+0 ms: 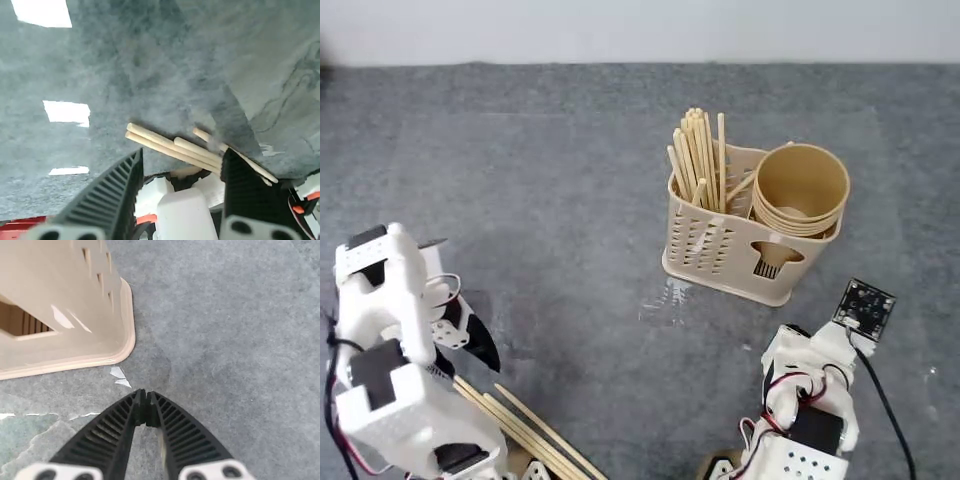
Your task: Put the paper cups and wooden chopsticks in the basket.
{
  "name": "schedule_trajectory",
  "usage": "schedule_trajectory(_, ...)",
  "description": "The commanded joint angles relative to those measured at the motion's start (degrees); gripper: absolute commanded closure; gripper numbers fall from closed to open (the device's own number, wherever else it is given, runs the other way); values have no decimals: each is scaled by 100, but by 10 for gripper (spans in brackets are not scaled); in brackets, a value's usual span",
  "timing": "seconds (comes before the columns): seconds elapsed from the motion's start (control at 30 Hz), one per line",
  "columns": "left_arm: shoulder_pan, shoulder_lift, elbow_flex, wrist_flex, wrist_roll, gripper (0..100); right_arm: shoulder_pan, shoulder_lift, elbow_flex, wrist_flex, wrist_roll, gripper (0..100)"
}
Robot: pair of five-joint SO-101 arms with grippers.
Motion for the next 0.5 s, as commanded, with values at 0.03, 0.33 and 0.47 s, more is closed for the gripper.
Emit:
schedule_trajectory(0.03,-44,316,-259,62,-185,756,40,-92,18,13,-9,990)
schedule_trajectory(0.33,-35,1143,-259,-563,-141,758,40,-92,18,13,-9,990)
schedule_trajectory(0.47,-26,1169,-259,-624,-132,760,40,-92,105,-40,-9,990)
